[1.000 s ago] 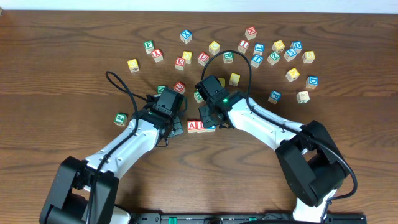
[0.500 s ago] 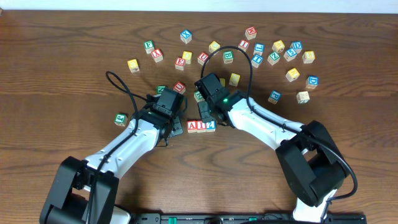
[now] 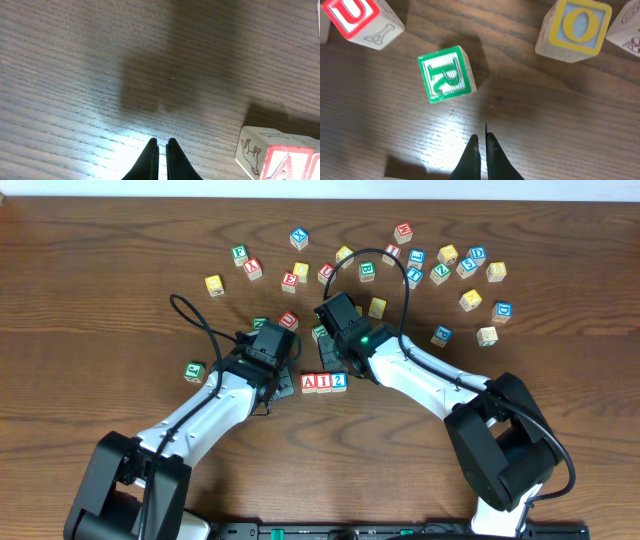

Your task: Spell out AI2

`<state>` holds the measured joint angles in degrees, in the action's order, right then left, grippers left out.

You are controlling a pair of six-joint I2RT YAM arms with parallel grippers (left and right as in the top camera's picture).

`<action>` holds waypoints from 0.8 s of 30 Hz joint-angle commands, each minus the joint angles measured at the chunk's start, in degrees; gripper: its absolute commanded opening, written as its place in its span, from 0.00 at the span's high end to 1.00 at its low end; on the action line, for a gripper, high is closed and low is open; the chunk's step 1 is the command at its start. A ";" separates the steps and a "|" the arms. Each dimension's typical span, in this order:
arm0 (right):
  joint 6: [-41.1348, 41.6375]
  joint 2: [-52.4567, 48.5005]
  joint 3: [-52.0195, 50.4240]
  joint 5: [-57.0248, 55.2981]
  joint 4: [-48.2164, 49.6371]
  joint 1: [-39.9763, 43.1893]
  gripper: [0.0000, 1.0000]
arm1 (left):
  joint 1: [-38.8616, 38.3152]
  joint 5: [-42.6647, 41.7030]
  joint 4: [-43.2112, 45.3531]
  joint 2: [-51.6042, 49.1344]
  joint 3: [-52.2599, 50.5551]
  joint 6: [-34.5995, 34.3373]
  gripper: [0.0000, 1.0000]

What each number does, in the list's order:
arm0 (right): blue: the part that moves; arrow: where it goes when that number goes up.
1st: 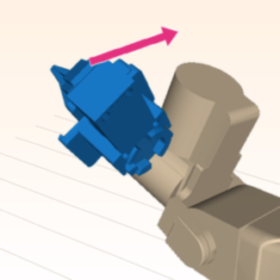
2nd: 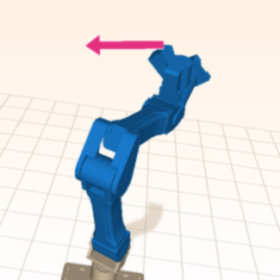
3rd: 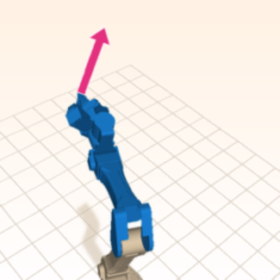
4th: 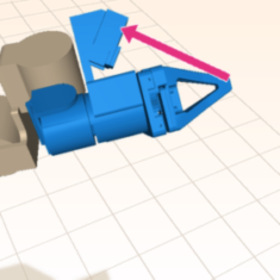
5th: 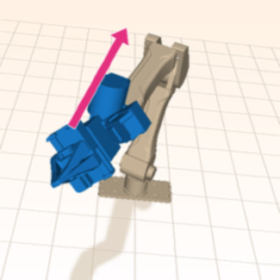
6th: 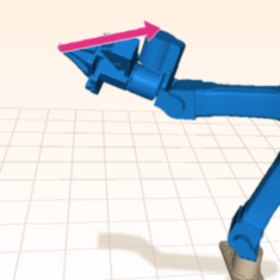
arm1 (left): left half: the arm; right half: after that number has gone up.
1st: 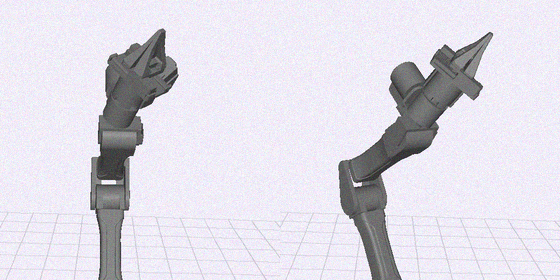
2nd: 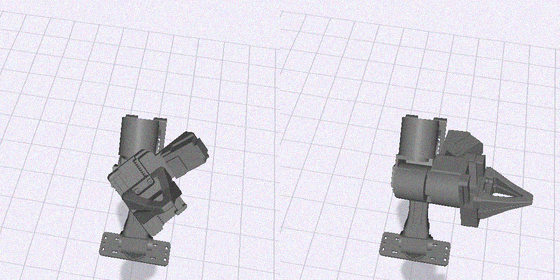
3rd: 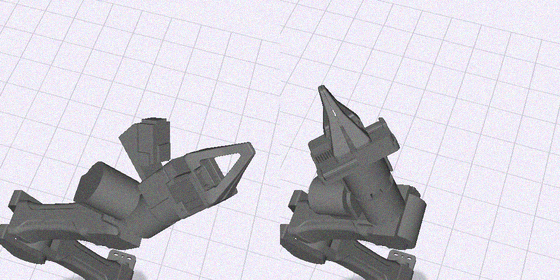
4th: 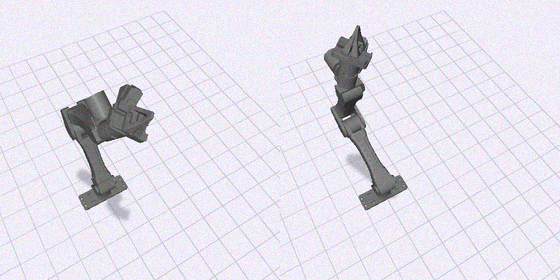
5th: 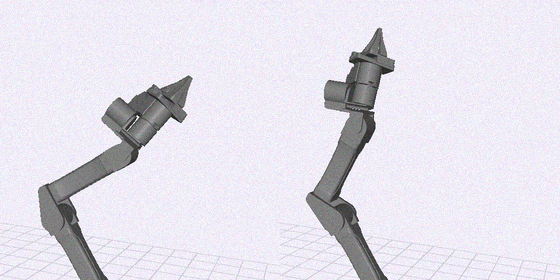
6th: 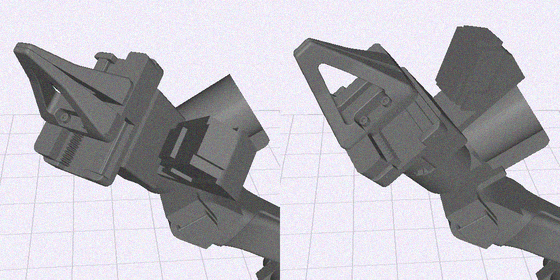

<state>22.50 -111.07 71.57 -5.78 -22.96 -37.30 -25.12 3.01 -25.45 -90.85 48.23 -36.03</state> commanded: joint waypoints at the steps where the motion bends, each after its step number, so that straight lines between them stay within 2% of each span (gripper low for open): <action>1: -0.48 -0.81 1.18 2.01 0.57 0.09 0.99 | 0.37 1.11 0.24 1.18 0.17 -0.24 0.92; 19: -0.74 -0.81 1.18 0.81 0.85 0.13 0.99 | 0.37 1.11 0.33 1.18 0.17 -0.24 0.93; 24: -0.72 -0.81 1.18 -3.21 0.02 0.13 0.99 | 0.37 1.09 2.91 1.18 0.17 2.43 0.92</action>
<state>22.31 -111.07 71.57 -5.41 -22.41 -37.30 -25.12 2.98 -23.73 -90.85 48.23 -35.73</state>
